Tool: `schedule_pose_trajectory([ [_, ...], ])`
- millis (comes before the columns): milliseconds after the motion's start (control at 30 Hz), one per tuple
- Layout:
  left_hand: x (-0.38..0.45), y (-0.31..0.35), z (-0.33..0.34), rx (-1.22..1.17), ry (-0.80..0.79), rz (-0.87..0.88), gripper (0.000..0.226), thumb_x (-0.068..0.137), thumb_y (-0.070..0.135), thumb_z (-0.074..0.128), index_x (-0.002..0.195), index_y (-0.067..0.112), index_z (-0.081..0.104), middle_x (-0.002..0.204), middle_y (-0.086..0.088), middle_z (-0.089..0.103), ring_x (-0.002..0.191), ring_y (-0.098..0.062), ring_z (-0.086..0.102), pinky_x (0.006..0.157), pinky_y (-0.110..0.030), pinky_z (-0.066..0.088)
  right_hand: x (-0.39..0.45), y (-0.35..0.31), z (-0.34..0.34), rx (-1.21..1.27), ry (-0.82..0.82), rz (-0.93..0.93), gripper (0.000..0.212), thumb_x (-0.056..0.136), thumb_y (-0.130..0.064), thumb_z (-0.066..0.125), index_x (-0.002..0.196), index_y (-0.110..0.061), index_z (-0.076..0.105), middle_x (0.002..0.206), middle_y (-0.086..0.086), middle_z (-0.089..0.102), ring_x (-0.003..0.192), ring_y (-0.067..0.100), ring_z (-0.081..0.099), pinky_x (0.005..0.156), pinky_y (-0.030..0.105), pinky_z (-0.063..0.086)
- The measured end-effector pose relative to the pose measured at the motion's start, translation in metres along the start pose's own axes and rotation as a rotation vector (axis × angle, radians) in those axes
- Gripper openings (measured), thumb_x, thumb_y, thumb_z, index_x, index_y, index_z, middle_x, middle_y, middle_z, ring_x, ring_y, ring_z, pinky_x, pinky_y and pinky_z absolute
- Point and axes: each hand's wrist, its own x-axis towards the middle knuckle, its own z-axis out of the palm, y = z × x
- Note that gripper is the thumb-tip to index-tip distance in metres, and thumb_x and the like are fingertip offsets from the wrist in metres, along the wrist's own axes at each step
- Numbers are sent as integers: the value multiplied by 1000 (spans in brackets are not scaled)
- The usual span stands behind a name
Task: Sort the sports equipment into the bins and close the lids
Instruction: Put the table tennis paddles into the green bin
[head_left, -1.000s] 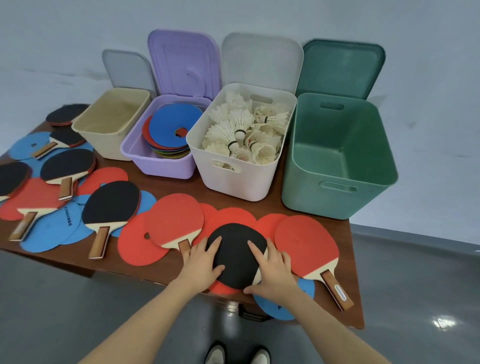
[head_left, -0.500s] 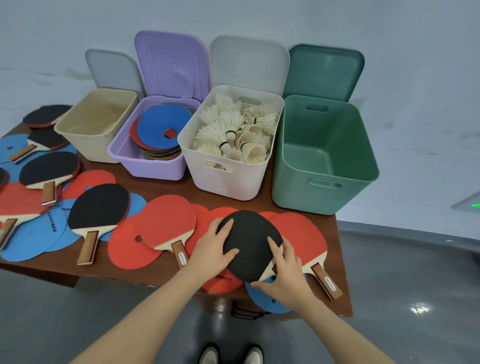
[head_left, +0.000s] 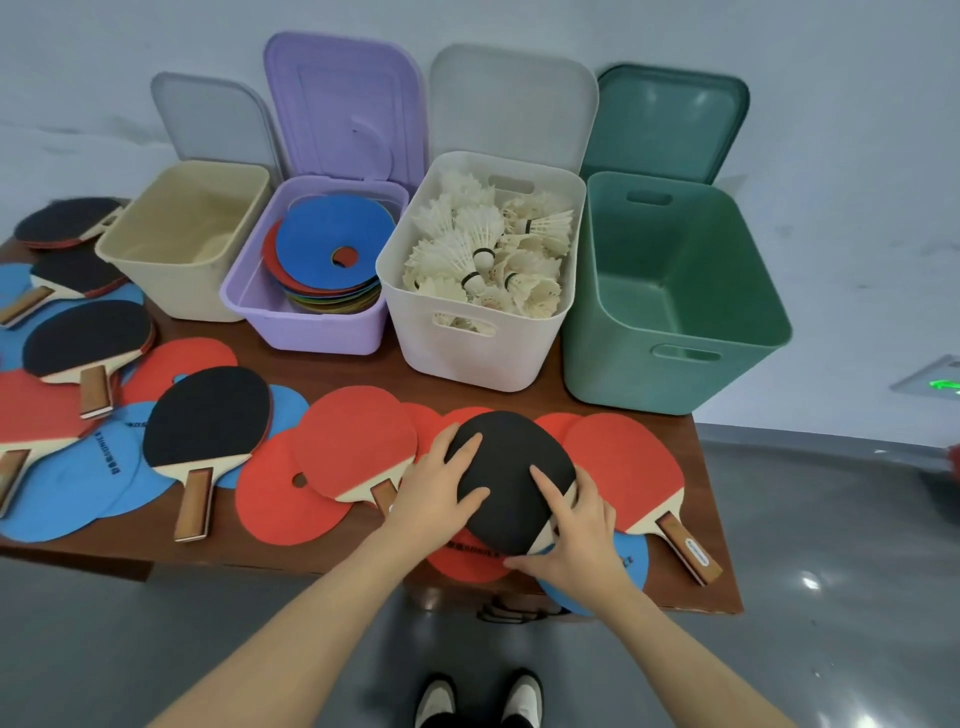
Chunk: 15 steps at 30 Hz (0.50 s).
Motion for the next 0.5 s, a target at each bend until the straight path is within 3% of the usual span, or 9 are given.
schedule_pose_trajectory([
  [67, -1, -12, -4, -18, 29, -25, 54, 95, 47, 35, 145, 32, 25, 156, 2, 14, 134, -23, 30, 107, -41, 23, 3, -7, 4, -4, 56, 28, 104, 49, -76, 62, 140, -46, 20, 147, 15, 19, 133, 32, 23, 106, 43, 21],
  [133, -5, -27, -6, -74, 78, -191, 54, 92, 53, 21, 143, 36, 29, 156, 3, 12, 140, -27, 18, 110, -46, 15, 7, -17, 4, -17, 92, 75, 102, 51, -74, 66, 140, -45, 25, 147, 14, 19, 133, 31, 21, 108, 43, 18],
  [200, -10, -44, -4, -59, 109, -418, 54, 94, 56, 21, 144, 36, 27, 158, 2, 4, 142, -33, 3, 112, -52, 8, 11, -25, 4, -8, 90, 151, 102, 54, -70, 70, 141, -43, 25, 148, 13, 15, 135, 30, 15, 110, 42, 13],
  [267, -13, -58, -2, 81, 56, -523, 63, 91, 63, 25, 147, 36, 16, 157, 0, -4, 140, -40, -6, 111, -55, 5, 18, -29, 5, 3, 85, 225, 103, 55, -70, 71, 142, -43, 24, 149, 14, 13, 137, 32, 14, 111, 43, 12],
  [367, -10, -68, 0, 192, -52, -518, 80, 83, 73, 31, 147, 37, 0, 157, 1, -11, 139, -44, -11, 110, -56, 5, 25, -35, 9, -2, 81, 273, 103, 55, -69, 72, 142, -42, 25, 149, 15, 14, 136, 34, 16, 112, 45, 13],
  [500, -8, -75, -2, 218, -89, -476, 78, 85, 66, 39, 146, 41, -3, 156, 3, -13, 138, -44, -14, 110, -57, 6, 27, -44, 19, -54, 68, 258, 100, 57, -67, 72, 142, -42, 26, 148, 13, 15, 135, 31, 16, 111, 42, 13],
])
